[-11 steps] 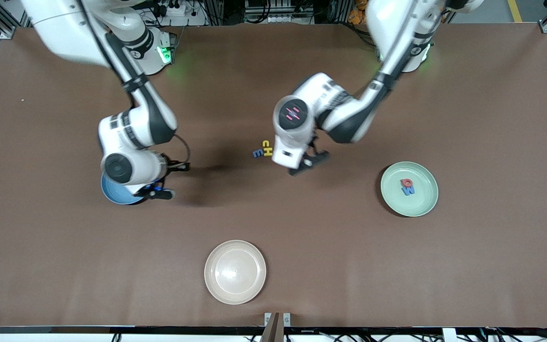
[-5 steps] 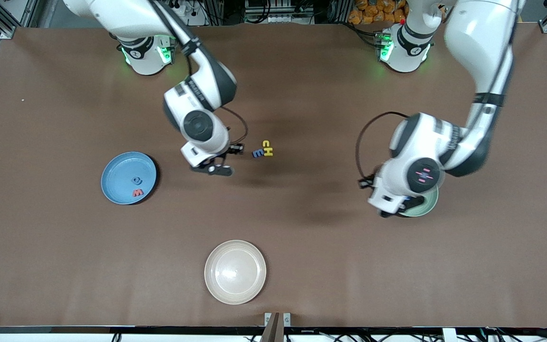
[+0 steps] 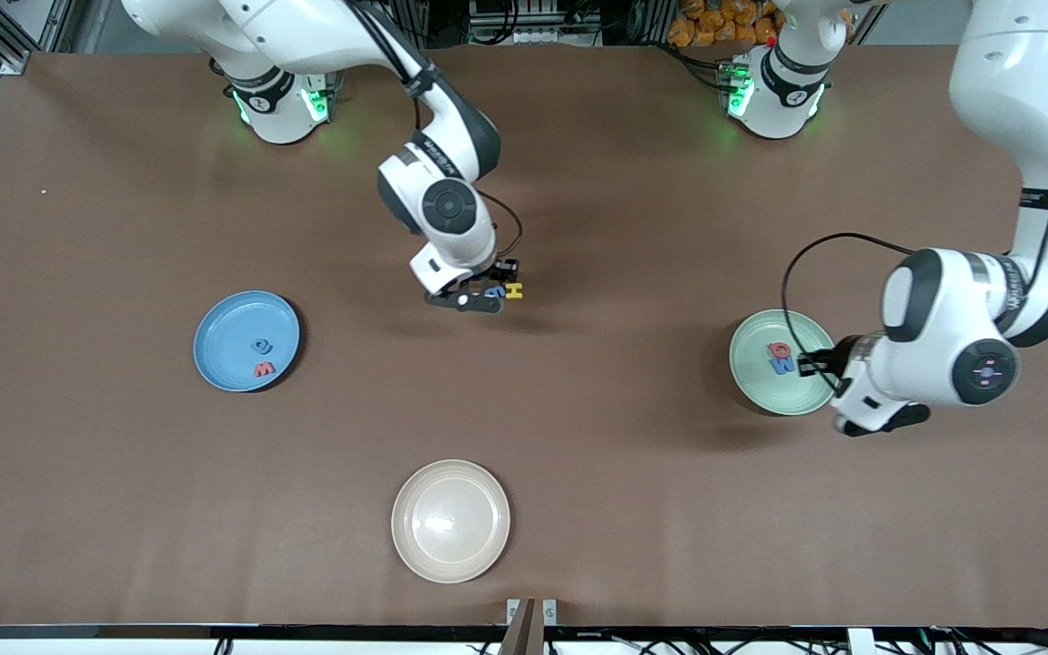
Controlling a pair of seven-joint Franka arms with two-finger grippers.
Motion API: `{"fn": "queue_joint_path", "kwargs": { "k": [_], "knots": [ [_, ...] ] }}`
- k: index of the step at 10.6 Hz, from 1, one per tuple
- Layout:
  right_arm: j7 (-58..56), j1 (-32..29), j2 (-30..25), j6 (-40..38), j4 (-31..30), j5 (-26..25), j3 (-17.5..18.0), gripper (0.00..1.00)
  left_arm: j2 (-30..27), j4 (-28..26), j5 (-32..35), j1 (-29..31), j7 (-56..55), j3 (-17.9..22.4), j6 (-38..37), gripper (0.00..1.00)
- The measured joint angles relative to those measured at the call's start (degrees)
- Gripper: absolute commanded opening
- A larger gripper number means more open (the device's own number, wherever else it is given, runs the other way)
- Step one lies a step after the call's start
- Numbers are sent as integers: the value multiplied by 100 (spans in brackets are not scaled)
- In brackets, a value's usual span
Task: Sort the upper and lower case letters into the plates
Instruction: 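Carry the R to the green plate while the right gripper reaches letters, then release the R on the green plate while the right gripper grasps the u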
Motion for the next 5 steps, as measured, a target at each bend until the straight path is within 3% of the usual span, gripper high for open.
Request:
{"fn": "queue_joint_path", "kwargs": {
  "k": [1, 2, 3, 5],
  "knots": [
    [55, 90, 85, 143, -18, -6, -11, 73, 21, -153, 0, 52, 41, -6, 179, 0],
    [63, 107, 139, 196, -31, -14, -17, 72, 36, -247, -1, 41, 40, -25, 254, 62],
    [63, 107, 164, 276, -77, -25, -26, 70, 57, -292, -23, 24, 24, -44, 270, 100],
    [63, 133, 200, 401, -132, -43, -26, 69, 98, -307, -91, -19, -181, -84, 277, 100]
  ]
}}
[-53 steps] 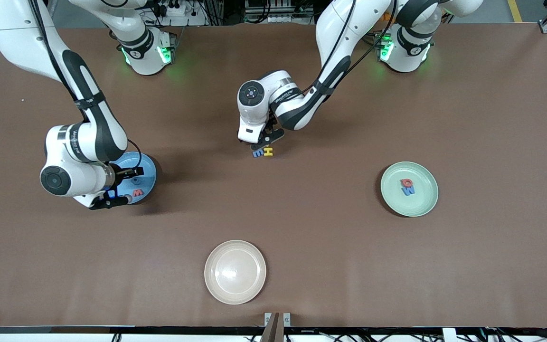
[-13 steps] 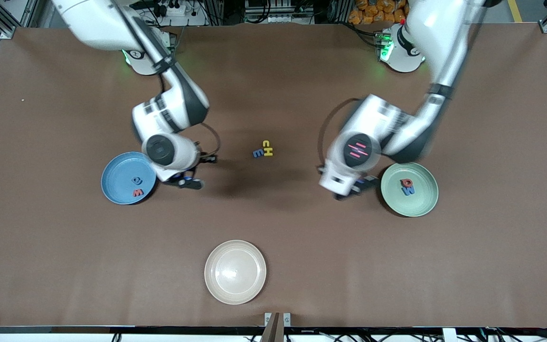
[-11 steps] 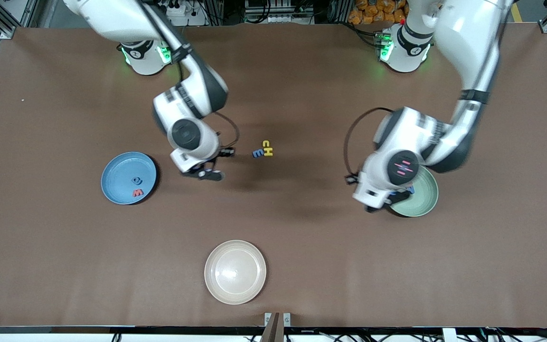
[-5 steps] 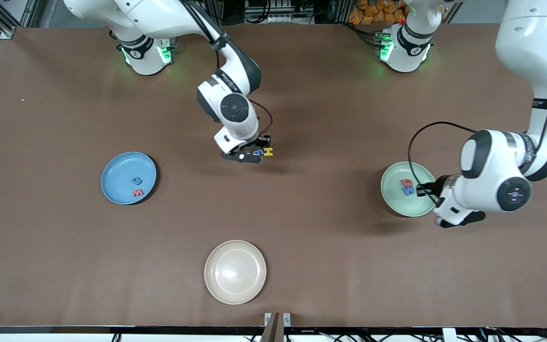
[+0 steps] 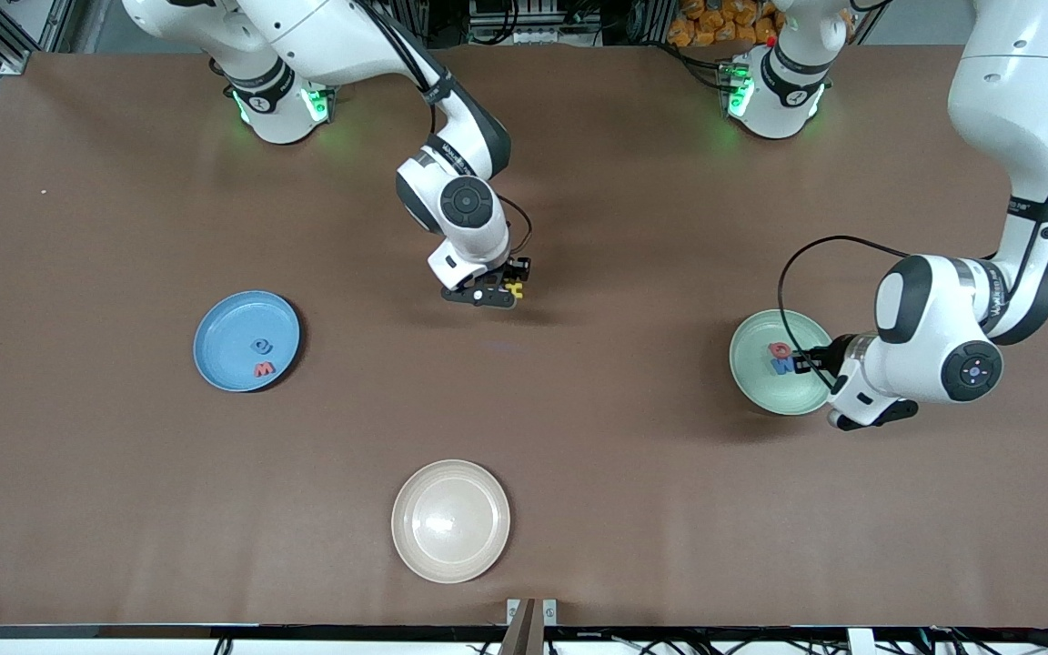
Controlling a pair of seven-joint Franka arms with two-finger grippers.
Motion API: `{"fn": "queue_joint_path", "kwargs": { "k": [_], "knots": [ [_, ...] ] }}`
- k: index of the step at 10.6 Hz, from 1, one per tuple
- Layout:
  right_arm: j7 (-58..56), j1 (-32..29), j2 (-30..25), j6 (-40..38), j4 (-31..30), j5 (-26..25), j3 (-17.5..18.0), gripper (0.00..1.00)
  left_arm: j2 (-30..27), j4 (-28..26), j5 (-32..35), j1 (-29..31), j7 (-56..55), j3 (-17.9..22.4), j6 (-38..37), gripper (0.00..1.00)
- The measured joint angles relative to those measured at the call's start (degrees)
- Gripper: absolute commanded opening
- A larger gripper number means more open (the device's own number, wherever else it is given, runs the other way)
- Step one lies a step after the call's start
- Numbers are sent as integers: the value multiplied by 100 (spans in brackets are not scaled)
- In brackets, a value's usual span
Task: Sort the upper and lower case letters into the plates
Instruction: 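Release the R on the green plate while the right gripper grasps the u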
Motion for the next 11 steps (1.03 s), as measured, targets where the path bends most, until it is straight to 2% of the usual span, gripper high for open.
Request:
{"fn": "queue_joint_path", "kwargs": {
  "k": [7, 9, 11],
  "knots": [
    [75, 297, 148, 245, -31, -341, -49, 64, 4, 0, -1, -17, -47, -13, 0, 100],
    [97, 313, 198, 275, -32, -405, -50, 57, 3, 0, -1, -20, -47, -15, 0, 100],
    [102, 316, 197, 308, -21, -408, -49, 46, 4, 0, -1, -21, -47, -15, 0, 100]
  ]
}}
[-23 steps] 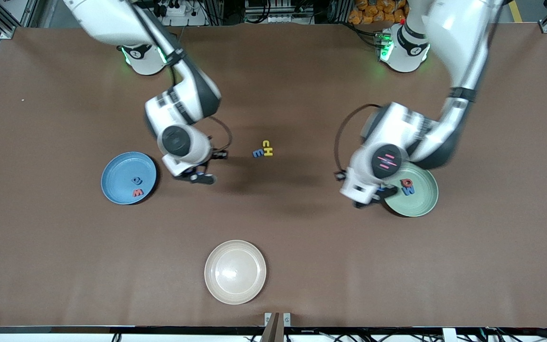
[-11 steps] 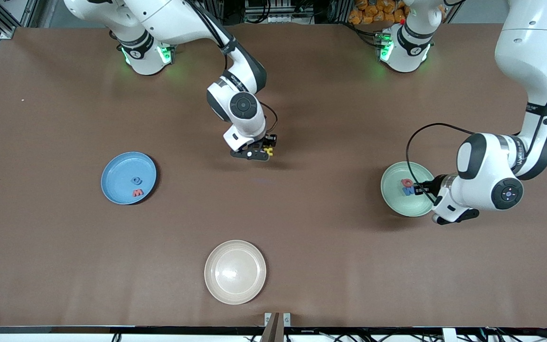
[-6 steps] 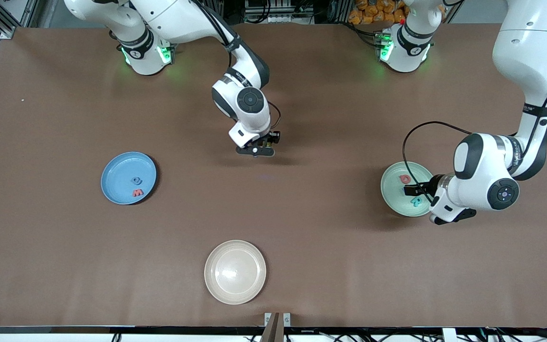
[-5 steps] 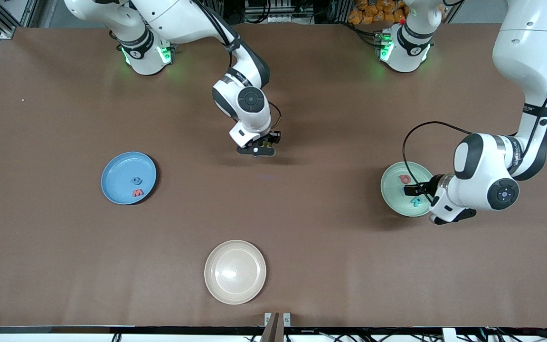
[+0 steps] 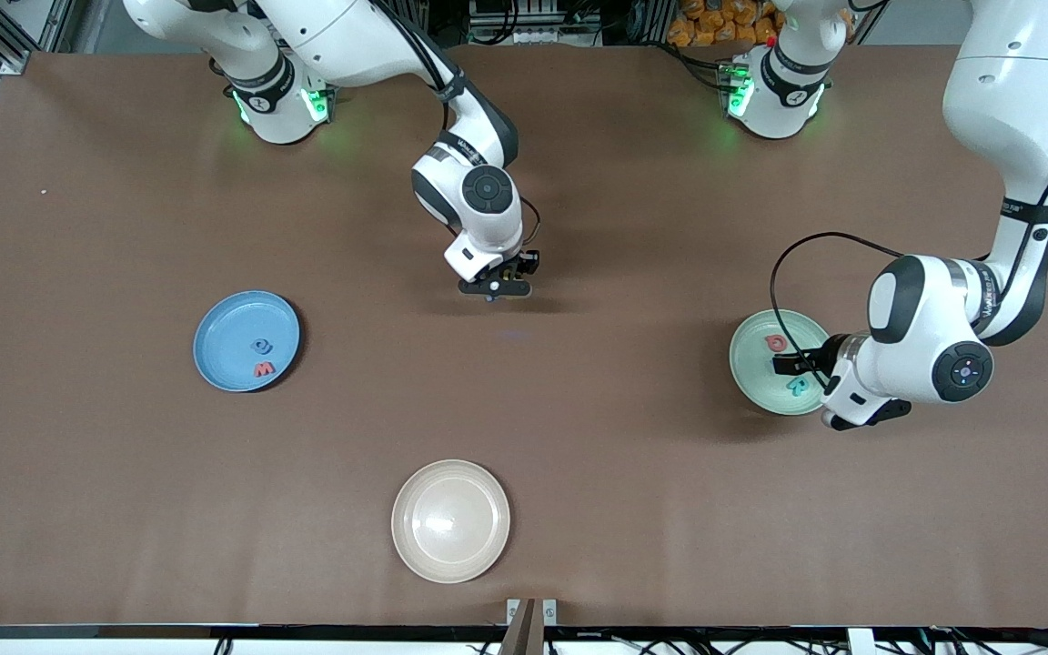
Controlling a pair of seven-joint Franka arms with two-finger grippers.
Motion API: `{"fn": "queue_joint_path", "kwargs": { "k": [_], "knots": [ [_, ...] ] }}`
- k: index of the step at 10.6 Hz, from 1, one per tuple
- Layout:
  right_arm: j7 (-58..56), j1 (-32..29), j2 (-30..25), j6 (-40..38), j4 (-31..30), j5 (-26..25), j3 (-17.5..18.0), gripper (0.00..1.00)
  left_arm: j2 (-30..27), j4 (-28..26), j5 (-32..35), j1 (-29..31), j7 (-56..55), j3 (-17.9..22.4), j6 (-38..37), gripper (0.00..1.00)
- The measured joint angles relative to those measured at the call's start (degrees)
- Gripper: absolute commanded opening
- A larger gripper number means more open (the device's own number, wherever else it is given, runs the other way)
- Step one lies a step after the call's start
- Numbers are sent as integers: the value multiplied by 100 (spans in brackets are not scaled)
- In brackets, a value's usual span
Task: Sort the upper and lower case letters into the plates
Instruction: 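Release the R on the green plate while the right gripper grasps the u, then carry the yellow u to the blue plate while the left gripper returns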
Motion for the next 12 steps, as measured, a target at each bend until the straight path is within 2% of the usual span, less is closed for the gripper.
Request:
{"fn": "queue_joint_path", "kwargs": {
  "k": [3, 6, 9, 12],
  "knots": [
    [19, 8, -2, 14, 20, -2, -2, 22, 0, 1, 0, -3, 0, -9, 0, 100],
    [56, 9, -5, 14, 30, -2, -2, 2, -1, 3, 0, -76, -17, -69, 0, 100],
    [185, 10, -5, 10, 33, -2, -5, 2, -12, 30, -2, -164, -95, -115, -1, 100],
    [249, -91, -9, -267, 174, -2, -89, 2, -63, 235, -10, -717, -1387, -265, -183, 100]
  ]
}}
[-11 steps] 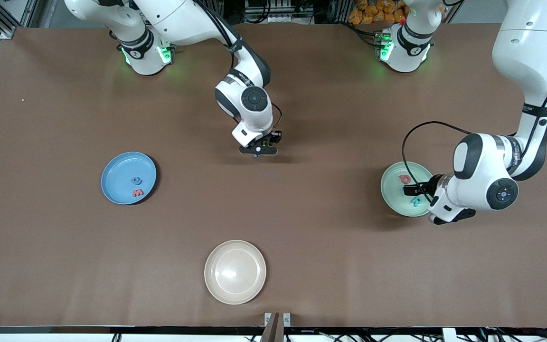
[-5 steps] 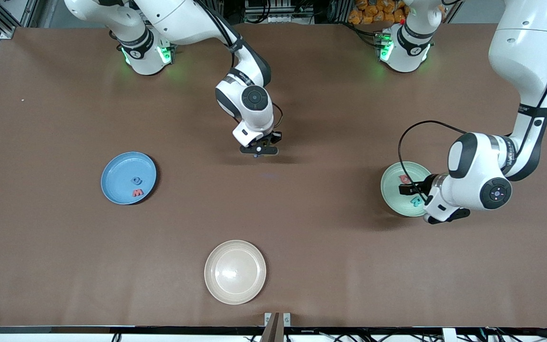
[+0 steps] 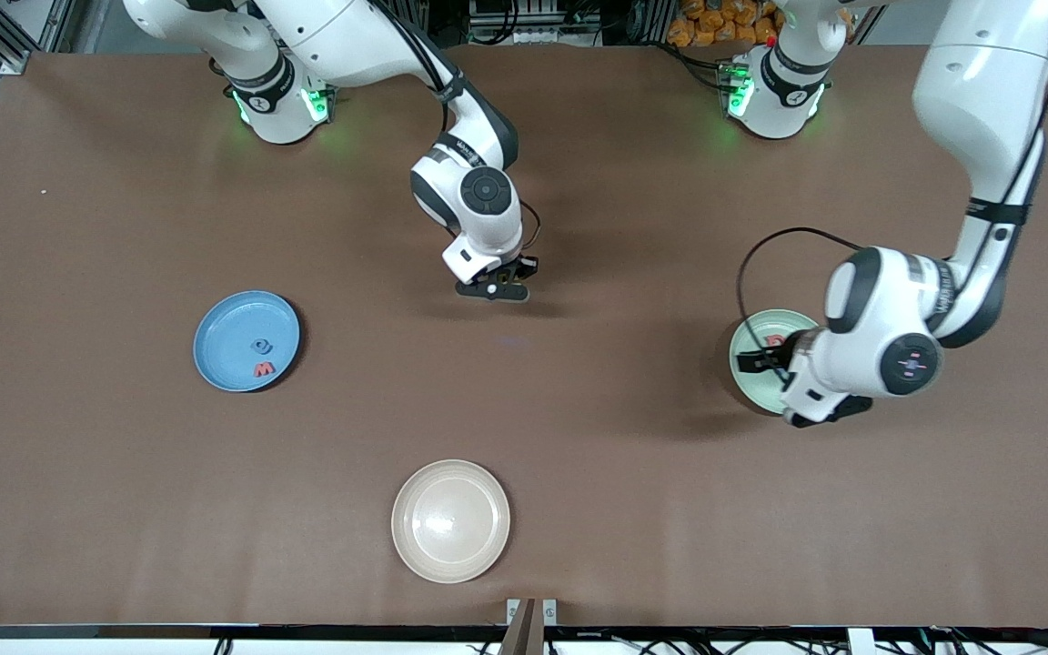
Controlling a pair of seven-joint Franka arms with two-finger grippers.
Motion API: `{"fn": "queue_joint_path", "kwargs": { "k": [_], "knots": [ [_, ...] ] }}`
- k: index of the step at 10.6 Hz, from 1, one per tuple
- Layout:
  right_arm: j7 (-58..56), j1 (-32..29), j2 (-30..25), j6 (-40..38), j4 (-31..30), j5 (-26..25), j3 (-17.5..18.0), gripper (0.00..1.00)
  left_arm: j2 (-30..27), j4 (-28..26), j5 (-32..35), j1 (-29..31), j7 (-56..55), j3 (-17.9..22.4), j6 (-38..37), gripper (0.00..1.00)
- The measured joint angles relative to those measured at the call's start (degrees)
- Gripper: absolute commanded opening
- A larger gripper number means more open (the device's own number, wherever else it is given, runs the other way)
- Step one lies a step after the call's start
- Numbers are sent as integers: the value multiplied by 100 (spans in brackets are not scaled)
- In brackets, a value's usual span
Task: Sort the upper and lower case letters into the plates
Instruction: 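Carry the yellow u to the blue plate while the left gripper returns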
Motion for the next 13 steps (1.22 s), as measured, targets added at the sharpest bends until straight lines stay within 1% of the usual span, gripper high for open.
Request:
{"fn": "queue_joint_path", "kwargs": {
  "k": [2, 4, 6, 9, 11, 12, 13],
  "knots": [
    [-65, -210, -14, -566, 282, 0, -15, 2, -40, 186, 0, -460, -752, -9, -188, 100],
    [-481, -517, -121, -1034, 409, 0, -16, 2, -46, 210, -164, -500, -1263, 12, -219, 100],
    [-1158, -1007, -286, -1499, 416, 0, -20, 2, -46, 222, -355, -494, -2201, 1, -222, 100],
    [-2305, -1915, -490, -2309, 417, -1, -45, 4, -46, 233, -457, -693, -3220, -104, -224, 100],
    [-3189, -2692, -601, -2676, 391, -6, -67, 4, -46, 236, -968, -723, -3546, -204, -227, 100],
    [-3641, -3117, -603, -2698, 361, -11, -75, 4, -46, 244, -1323, -726, -3672, -212, -227, 100],
    [-4031, -3494, -593, -2703, 317, -21, -78, 4, -45, 279, -1534, -729, -3723, -218, -227, 100]
  ]
}}
